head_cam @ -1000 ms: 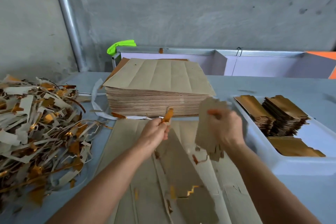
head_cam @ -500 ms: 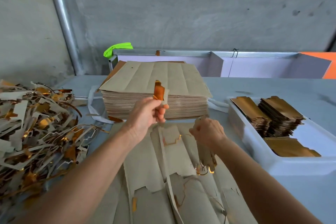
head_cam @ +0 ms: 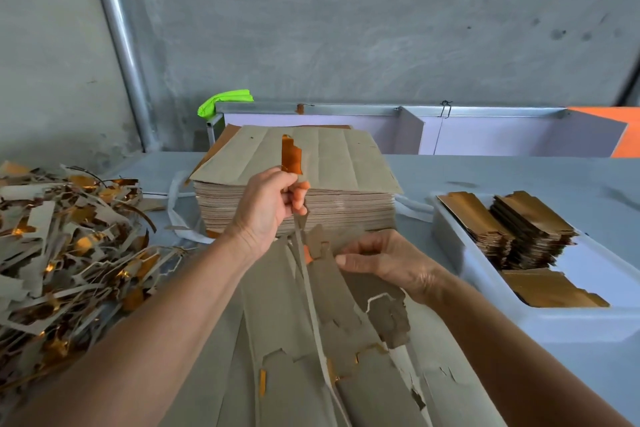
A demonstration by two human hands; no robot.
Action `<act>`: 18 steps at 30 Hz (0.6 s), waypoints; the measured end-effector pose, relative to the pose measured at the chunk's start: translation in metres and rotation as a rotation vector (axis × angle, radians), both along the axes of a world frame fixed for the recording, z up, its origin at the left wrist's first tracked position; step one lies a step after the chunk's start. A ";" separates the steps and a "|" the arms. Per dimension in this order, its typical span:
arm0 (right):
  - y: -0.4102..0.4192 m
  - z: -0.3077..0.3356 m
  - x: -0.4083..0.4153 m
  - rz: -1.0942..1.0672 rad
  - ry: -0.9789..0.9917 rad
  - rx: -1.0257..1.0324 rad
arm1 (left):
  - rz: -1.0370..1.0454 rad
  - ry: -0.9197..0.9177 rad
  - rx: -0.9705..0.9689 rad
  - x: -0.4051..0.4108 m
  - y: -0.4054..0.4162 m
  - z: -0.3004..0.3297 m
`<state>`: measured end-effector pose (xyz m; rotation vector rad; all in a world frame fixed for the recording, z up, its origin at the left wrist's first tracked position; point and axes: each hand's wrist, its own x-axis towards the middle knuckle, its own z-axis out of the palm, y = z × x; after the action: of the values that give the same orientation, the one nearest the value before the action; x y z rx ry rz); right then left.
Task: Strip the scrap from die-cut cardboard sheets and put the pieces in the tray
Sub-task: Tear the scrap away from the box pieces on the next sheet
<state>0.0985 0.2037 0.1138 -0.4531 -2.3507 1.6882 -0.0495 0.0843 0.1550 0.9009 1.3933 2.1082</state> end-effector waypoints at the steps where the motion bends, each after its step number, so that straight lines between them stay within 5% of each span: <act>1: -0.002 0.000 0.000 0.002 -0.002 0.031 | 0.001 0.011 -0.004 0.001 0.001 -0.001; 18: -0.012 -0.008 0.012 -0.046 0.018 -0.017 | 0.050 0.081 -0.116 0.015 0.005 -0.005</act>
<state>0.1108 0.1915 0.1057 -0.4887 -2.2967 1.6861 -0.0346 0.0892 0.1498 0.9235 1.5771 2.0232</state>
